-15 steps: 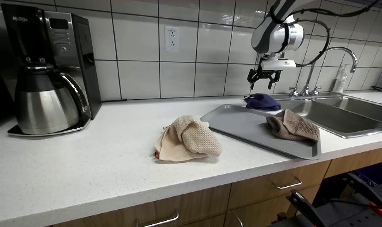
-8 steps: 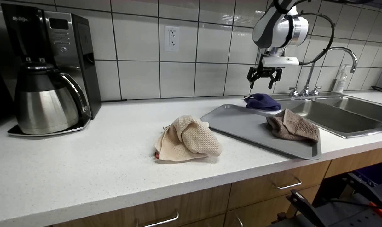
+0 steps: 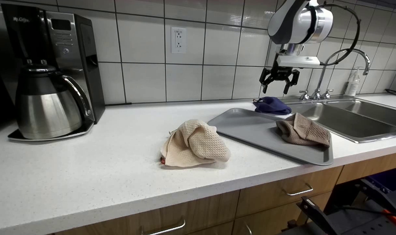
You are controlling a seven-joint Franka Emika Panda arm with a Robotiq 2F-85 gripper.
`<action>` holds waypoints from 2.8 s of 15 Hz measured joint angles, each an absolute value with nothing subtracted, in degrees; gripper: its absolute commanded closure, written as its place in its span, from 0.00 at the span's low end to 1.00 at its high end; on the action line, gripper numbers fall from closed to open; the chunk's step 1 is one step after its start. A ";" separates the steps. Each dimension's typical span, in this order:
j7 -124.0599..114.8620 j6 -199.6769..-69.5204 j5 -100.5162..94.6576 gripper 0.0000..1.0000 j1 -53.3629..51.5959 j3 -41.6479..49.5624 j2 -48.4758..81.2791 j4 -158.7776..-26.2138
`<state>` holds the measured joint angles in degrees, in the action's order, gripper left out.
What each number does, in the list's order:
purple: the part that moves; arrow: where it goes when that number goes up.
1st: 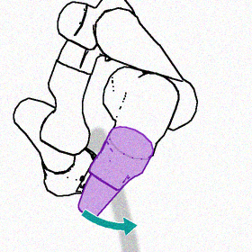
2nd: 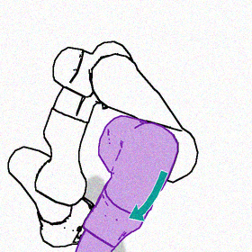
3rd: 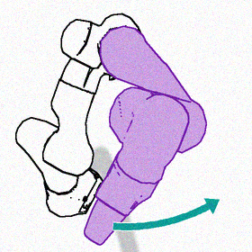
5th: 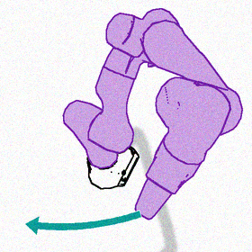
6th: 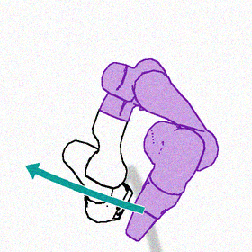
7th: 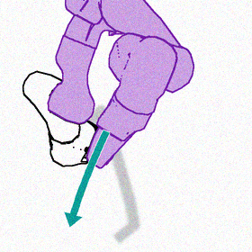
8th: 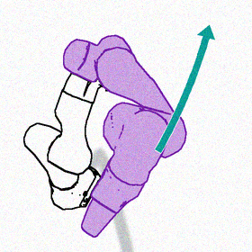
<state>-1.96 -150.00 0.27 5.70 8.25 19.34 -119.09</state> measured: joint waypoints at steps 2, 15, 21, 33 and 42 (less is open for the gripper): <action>-2.56 -150.00 0.18 0.00 5.42 8.25 16.95 -122.19; -5.86 -150.00 -2.37 0.00 5.25 9.43 3.51 -137.86; -6.59 -150.00 -2.72 0.00 5.97 10.11 -0.08 -142.32; -7.56 -150.00 -7.88 0.00 8.85 11.19 -1.01 -145.07; -9.92 -150.00 -10.65 0.00 9.75 12.06 -0.44 -146.89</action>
